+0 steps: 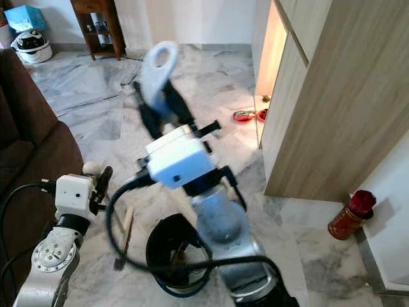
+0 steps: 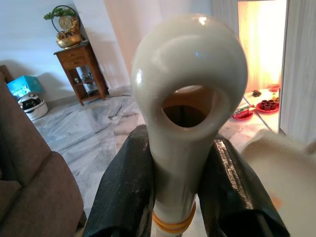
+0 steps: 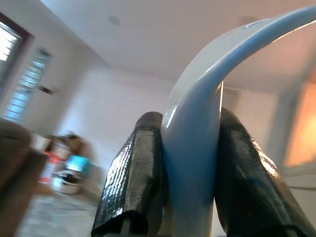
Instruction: Sweep floor
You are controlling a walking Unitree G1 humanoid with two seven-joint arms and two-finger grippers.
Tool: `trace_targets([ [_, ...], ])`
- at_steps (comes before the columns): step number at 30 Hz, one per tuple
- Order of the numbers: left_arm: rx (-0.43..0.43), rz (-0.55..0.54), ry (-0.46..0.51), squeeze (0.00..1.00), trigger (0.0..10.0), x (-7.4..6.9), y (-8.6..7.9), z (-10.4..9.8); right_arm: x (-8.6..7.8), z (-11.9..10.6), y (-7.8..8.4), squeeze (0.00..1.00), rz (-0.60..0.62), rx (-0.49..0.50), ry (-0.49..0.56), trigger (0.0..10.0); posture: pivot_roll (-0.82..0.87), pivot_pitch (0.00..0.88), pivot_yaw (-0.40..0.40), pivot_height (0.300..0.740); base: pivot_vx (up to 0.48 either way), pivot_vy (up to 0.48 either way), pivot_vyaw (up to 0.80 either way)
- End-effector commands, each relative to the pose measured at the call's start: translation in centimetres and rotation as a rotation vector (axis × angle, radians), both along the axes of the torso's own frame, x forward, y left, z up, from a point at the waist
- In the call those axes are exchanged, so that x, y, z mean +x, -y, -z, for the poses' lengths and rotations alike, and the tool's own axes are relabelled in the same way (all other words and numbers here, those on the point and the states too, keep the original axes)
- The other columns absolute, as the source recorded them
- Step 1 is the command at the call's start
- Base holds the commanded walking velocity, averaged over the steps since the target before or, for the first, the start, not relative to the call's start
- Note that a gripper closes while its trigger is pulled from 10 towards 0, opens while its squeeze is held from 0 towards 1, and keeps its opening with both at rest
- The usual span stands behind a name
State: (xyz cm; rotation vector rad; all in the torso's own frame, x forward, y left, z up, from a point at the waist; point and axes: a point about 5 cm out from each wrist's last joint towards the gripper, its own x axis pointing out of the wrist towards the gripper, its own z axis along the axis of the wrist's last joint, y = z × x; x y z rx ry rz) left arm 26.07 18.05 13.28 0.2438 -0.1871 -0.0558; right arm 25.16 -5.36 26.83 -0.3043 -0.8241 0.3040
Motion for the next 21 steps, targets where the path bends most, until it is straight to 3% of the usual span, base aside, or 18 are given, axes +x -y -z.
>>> trace_targets([
  [1, 0.014, 0.009, 0.046, 0.0, 10.0, 0.2, 0.1, -0.8, 0.9, -1.1, 2.0, 0.0, 0.12, 0.008, 0.058, 10.0, 0.03, 0.078, 0.051, 0.74, 0.0, 0.0, 0.0],
  [7, 0.012, 0.008, 0.045, 0.0, 10.0, 0.2, 0.1, -0.7, 2.4, 0.0, 5.6, 0.0, 0.265, 0.008, 0.009, 10.0, 0.03, 0.078, 0.051, 0.74, 0.0, 0.0, 0.0],
  [11, 0.009, 0.011, 0.039, 0.0, 10.0, 0.2, 0.1, -0.6, 3.5, 1.8, 9.6, 0.0, 0.397, 0.149, -0.08, 10.0, 0.03, 0.079, 0.05, 0.74, 0.0, 0.0, 0.0],
  [17, 0.005, 0.014, 0.039, 0.0, 10.0, 0.2, 0.2, -0.6, 4.1, 4.4, 12.5, 0.0, 0.483, 0.208, -0.162, 10.0, 0.03, 0.078, 0.05, 0.74, 0.0, 0.0, 0.0],
  [21, 0.002, 0.016, 0.039, 0.0, 10.0, 0.1, 0.2, -0.5, 4.4, 5.6, 13.6, 0.0, 0.537, 0.165, -0.178, 10.0, 0.03, 0.078, 0.05, 0.74, 0.0, 0.0, 0.0],
])
